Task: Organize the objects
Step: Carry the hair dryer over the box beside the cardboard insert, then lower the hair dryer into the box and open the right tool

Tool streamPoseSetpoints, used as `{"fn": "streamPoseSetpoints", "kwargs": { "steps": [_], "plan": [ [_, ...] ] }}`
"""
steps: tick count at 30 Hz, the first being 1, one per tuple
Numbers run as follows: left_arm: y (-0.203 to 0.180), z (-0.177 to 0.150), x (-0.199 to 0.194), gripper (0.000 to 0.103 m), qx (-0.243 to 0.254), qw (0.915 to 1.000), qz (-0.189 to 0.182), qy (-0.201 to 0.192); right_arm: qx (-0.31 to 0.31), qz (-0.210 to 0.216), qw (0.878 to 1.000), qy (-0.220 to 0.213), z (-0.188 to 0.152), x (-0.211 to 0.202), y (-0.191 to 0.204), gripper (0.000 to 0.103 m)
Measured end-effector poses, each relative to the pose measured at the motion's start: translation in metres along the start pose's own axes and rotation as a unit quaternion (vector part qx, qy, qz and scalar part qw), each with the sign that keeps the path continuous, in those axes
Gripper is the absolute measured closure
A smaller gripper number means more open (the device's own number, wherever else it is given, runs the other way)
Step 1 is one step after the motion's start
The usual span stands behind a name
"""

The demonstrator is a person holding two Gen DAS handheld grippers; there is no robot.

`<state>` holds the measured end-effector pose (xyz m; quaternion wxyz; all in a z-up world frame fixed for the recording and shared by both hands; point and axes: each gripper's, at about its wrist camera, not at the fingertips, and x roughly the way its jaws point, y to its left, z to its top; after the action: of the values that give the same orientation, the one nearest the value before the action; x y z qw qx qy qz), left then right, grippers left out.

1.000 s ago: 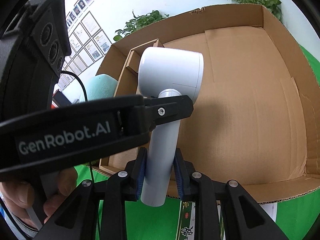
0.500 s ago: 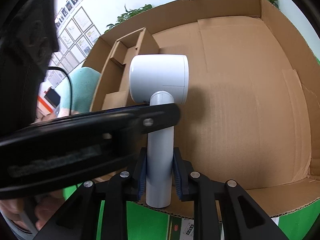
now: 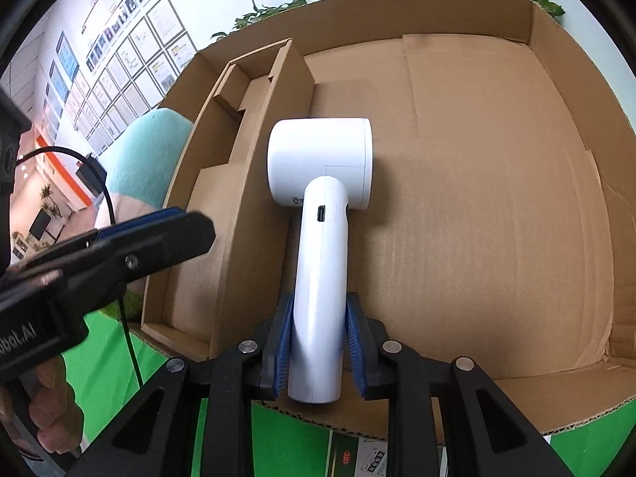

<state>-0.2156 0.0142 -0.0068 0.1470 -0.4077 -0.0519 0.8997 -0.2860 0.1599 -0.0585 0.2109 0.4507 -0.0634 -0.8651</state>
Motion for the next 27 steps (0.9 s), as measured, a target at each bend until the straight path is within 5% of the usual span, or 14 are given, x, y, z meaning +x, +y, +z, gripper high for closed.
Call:
{"fn": "streamPoseSetpoints", "kwargs": {
  "steps": [6,23,27],
  "plan": [
    [-0.002,-0.015,0.0,0.07,0.01,0.9999,0.003,0.003,-0.005,0.007,1.0,-0.021,-0.001,-0.011,0.004,0.073],
    [0.002,-0.036,0.008,0.067,-0.005,1.0,0.003,0.006,0.019,0.004,1.0,0.011,-0.005,0.012,0.003,0.075],
    [0.005,-0.039,0.007,0.065,-0.009,0.9999,0.003,0.007,0.019,0.01,1.0,0.004,-0.005,0.01,0.003,0.068]
  ]
}}
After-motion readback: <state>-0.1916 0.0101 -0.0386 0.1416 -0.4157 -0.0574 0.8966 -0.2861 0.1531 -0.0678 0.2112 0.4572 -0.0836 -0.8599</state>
